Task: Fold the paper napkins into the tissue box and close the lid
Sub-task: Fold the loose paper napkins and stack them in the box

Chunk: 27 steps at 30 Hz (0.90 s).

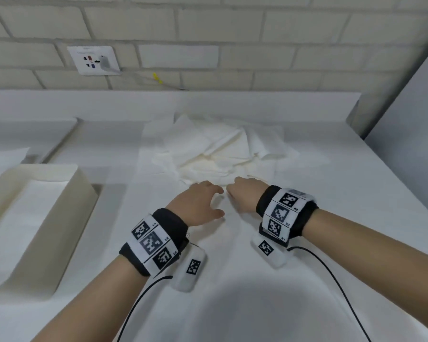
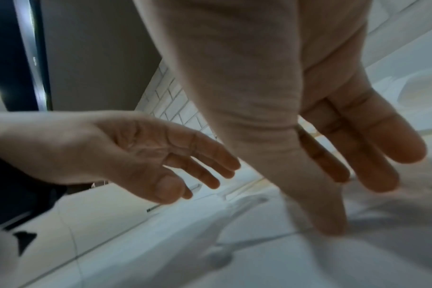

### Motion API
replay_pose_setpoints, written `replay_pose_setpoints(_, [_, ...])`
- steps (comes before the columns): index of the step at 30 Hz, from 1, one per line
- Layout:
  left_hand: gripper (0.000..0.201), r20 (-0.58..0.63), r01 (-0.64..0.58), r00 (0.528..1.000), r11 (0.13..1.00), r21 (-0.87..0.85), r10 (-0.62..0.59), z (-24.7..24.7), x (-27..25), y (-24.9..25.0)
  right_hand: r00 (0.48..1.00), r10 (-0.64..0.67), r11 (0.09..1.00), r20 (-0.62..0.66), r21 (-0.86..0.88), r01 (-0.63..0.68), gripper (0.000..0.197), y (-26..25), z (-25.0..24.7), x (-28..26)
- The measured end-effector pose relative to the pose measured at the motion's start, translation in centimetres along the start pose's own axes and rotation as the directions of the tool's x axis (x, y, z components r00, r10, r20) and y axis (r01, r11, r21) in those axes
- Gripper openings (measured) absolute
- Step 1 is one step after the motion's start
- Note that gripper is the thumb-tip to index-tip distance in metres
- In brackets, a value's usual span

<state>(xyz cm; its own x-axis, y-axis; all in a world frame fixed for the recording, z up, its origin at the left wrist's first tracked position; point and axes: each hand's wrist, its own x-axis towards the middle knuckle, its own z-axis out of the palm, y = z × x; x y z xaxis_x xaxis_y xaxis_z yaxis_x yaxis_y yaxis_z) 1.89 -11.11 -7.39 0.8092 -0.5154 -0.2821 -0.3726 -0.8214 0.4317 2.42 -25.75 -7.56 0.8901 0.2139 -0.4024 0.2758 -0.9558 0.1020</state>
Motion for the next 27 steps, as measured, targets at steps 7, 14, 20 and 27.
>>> replay_pose_setpoints(7, [0.062, 0.056, 0.056, 0.997, 0.996, 0.069, -0.06, 0.5, 1.4, 1.0, 0.998, -0.062, 0.998, -0.021, -0.012, 0.062, 0.026, 0.9, -1.2, -0.1])
replay_pose_setpoints(14, [0.073, 0.06, 0.03, 0.998, 0.997, 0.069, -0.034, 1.6, 1.2, 0.6, 0.981, -0.193, 0.967, 0.005, 0.171, 0.189, 0.015, 1.8, -0.3, -1.2])
replay_pose_setpoints(20, [0.039, -0.104, -0.015, 0.994, 1.0, 0.001, 0.015, 1.6, 0.5, 0.8, 0.961, -0.189, 0.85, -0.2, 0.457, 0.262, 0.01, 3.6, -1.0, -2.2])
replay_pose_setpoints(27, [0.015, -0.338, -0.034, 0.941, 0.984, -0.174, -0.027, 1.4, 0.7, 0.1, 0.923, -0.142, 0.8, -0.357, 0.509, 0.319, 0.026, 3.8, -0.5, -2.2])
